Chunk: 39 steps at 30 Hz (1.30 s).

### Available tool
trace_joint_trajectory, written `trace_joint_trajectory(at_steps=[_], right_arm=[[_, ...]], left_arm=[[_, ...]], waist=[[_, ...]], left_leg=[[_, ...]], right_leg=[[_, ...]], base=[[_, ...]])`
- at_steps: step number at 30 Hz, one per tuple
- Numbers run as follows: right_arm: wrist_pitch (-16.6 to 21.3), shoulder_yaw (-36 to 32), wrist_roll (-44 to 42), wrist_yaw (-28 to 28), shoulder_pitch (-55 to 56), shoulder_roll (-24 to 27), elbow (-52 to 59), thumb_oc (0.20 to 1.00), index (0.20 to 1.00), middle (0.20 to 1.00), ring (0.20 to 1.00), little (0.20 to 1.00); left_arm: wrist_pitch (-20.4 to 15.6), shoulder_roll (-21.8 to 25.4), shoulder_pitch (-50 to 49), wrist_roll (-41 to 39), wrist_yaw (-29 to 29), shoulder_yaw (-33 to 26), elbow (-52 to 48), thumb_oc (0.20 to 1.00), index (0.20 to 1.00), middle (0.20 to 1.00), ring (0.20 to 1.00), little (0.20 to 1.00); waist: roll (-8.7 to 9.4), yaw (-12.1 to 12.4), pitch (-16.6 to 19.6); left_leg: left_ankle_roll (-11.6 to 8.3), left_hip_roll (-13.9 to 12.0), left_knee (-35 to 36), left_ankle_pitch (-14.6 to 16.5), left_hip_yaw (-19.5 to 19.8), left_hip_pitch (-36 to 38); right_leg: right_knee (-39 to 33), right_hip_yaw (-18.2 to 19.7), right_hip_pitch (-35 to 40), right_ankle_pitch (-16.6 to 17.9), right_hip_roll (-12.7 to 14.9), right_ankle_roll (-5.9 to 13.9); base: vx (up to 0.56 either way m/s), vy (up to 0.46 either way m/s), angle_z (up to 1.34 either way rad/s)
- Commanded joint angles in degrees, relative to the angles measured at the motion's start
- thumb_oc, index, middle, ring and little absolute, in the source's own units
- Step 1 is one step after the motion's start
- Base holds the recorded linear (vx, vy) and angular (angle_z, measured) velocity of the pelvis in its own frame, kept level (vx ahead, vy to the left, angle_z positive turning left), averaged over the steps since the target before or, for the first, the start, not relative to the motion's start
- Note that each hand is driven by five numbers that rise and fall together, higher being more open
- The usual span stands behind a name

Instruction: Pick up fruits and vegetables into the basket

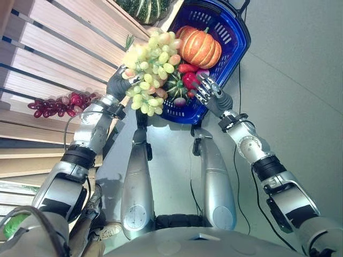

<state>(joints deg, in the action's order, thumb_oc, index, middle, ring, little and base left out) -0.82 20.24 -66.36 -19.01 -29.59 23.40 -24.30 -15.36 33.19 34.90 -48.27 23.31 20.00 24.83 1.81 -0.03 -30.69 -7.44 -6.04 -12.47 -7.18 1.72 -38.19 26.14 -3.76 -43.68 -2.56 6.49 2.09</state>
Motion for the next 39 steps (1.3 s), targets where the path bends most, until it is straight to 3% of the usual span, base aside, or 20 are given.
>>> trace_joint_trajectory(at_steps=[1,11,18,27,39], right_arm=[[-1.39,0.84,-5.29,-4.22,1.02,0.42,5.21,1.000,1.000,1.000,1.000,1.000],[-3.03,4.40,-10.96,-8.21,-0.25,0.22,8.43,1.000,1.000,1.000,1.000,1.000],[-1.82,5.85,-14.68,-9.84,-1.10,0.39,11.19,1.000,1.000,1.000,1.000,1.000],[4.33,6.63,-20.13,-11.69,-2.71,1.85,16.57,1.000,1.000,1.000,1.000,1.000],[7.02,6.09,-22.02,-13.44,-3.06,1.32,20.20,1.000,1.000,1.000,1.000,1.000]], left_arm=[[-3.84,-0.17,2.02,1.55,3.64,1.37,-7.84,0.200,0.200,0.200,0.200,0.200],[-2.25,1.74,4.06,2.13,6.85,6.19,-14.93,0.200,0.200,0.200,0.200,0.200],[0.68,3.04,5.69,5.11,6.69,9.72,-16.60,0.200,0.200,0.200,0.200,0.200],[2.41,5.15,6.12,8.78,2.99,11.13,-16.89,0.200,0.200,0.200,0.200,0.200],[4.91,6.09,6.30,10.53,2.52,11.23,-18.00,0.200,0.200,0.200,0.200,0.200]], waist=[[-2.26,-0.82,0.89],[-2.46,-0.51,0.89],[-2.37,-0.57,0.89],[-2.32,-0.50,0.89],[-2.51,-0.39,0.89]], left_leg=[[5.10,5.02,-3.25,4.60,-3.94,-0.80],[5.25,5.18,-3.16,4.33,-3.79,-0.78],[5.31,5.27,-3.15,4.13,-3.84,-0.85],[5.39,5.33,-3.03,4.08,-3.87,-0.87],[5.61,5.54,-3.24,4.19,-3.89,-1.10]], right_leg=[[-5.95,-4.60,5.22,1.40,-0.79,0.15],[-6.42,-4.70,5.43,2.00,-0.49,0.21],[-6.66,-4.77,5.45,2.44,-0.48,0.39],[-6.95,-4.85,5.41,2.73,-0.52,0.71],[-7.07,-5.11,5.30,2.86,-0.34,0.92]], base=[[0.00,0.000,0.00],[0.00,0.000,0.00],[0.00,0.000,0.00],[0.00,0.000,0.00],[0.00,-0.002,0.01]])
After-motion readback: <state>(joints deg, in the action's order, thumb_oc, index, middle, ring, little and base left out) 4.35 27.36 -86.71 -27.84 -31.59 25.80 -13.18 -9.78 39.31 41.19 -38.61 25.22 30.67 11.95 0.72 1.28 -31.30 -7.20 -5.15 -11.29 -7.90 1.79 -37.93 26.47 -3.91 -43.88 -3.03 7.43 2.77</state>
